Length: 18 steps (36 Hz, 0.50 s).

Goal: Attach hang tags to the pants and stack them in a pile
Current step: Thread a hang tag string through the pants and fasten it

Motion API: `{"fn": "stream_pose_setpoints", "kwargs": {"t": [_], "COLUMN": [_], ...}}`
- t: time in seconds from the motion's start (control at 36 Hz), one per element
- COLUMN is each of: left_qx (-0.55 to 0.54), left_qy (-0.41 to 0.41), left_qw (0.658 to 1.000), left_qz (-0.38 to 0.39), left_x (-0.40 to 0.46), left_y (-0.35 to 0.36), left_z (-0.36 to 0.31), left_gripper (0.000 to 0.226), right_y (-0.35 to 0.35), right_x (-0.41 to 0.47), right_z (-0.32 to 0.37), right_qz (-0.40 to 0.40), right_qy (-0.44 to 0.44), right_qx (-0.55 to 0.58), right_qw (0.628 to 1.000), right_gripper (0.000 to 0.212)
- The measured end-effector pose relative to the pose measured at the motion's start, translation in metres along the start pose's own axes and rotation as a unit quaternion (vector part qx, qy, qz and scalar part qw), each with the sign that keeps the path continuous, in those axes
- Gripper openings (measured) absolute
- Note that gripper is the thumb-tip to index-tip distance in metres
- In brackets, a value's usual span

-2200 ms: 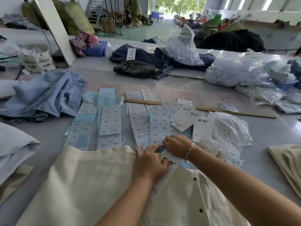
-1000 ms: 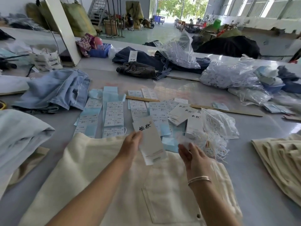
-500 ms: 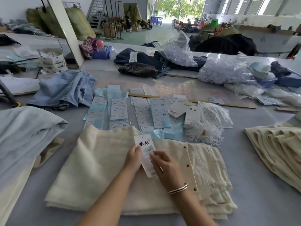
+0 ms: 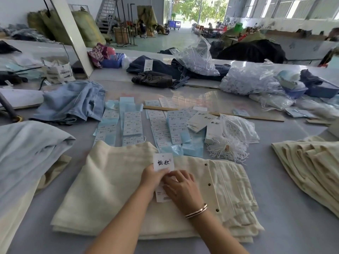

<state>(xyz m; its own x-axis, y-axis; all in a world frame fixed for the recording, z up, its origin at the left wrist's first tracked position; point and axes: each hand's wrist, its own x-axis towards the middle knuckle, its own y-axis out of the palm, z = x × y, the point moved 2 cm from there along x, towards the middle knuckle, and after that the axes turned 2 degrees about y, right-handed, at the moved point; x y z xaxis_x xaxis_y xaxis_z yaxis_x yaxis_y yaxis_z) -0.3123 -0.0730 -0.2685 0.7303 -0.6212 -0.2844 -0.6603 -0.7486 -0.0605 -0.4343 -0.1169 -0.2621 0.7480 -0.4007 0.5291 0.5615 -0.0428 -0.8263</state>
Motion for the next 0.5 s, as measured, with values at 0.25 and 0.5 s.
{"fn": "stream_pose_setpoints", "kwargs": {"t": [0.25,0.5], "left_qx": [-0.171,0.12], "left_qy": [-0.108,0.11], "left_qw": [0.979,0.986], "left_qz": [-0.034,-0.032], "left_x": [0.009,-0.007], "left_y": [-0.001,0.035], "left_z": [0.001,-0.006], "left_gripper": [0.008,0.014], "right_y": [-0.015,-0.088], "right_x": [-0.018,0.028], "right_z": [-0.002,-0.136], "right_qz": [0.14,0.0], "right_qy": [-0.079,0.152], "right_qx": [-0.052,0.054], "right_qw": [0.986,0.987], "right_gripper": [0.027,0.013]}}
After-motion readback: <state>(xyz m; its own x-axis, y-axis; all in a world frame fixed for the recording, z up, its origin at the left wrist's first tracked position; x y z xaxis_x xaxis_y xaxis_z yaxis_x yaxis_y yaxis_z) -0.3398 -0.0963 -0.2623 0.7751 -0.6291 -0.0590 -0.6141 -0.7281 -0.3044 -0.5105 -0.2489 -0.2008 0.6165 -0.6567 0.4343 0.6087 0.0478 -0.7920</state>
